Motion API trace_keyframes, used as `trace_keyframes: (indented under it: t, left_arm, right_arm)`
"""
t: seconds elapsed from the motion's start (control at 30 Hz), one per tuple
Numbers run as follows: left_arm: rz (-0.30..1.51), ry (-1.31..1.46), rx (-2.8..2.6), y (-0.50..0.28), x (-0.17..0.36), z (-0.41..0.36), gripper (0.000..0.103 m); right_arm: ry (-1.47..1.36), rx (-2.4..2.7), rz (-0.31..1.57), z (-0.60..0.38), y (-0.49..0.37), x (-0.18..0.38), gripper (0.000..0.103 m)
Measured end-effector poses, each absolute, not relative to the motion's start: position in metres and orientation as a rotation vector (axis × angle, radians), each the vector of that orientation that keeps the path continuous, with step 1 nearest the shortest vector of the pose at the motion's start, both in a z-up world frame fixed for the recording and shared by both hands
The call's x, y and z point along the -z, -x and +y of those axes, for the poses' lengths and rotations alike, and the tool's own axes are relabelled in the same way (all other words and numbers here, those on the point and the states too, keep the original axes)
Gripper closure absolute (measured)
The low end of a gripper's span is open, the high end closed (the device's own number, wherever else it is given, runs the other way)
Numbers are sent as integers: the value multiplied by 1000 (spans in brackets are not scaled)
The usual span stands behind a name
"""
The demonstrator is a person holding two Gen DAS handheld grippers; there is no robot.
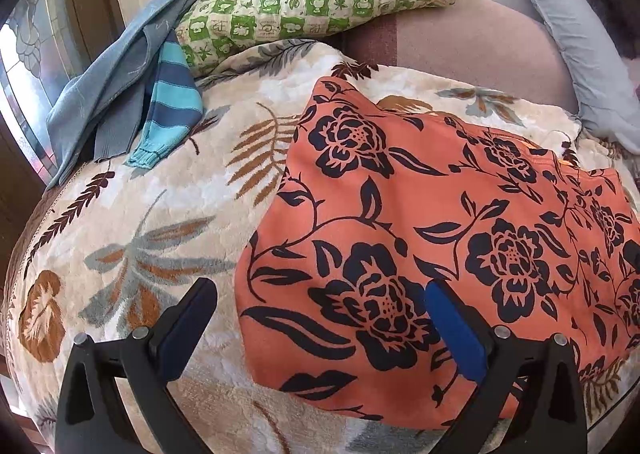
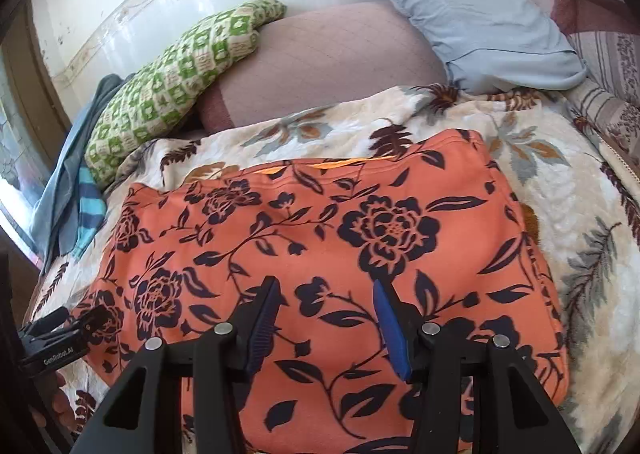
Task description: Fold small clothes
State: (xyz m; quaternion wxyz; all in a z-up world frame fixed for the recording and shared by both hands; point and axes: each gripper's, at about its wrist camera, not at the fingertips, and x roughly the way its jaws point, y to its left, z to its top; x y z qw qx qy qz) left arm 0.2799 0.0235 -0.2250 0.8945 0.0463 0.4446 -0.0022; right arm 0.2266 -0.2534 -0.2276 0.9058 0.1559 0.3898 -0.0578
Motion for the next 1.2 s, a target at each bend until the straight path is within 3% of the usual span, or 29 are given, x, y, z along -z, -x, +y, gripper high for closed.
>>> trace_keyframes:
  t: [0.27, 0.8, 1.0, 1.2]
  left_arm:
    - [926, -119, 11, -278, 228, 17, 0]
    - [953, -127, 9, -282, 236, 15, 0]
    - [970, -61, 5, -282, 233, 33, 0]
    - [972, 5, 6, -260, 226, 67, 0]
  right_arm:
    - [-339, 207, 966, -273, -235, 259, 51]
    - [-312, 66, 835, -246, -226, 233, 51]
    - [-226, 14, 960, -217, -234, 257, 51]
    - [-321, -18, 904, -232, -225, 246, 51]
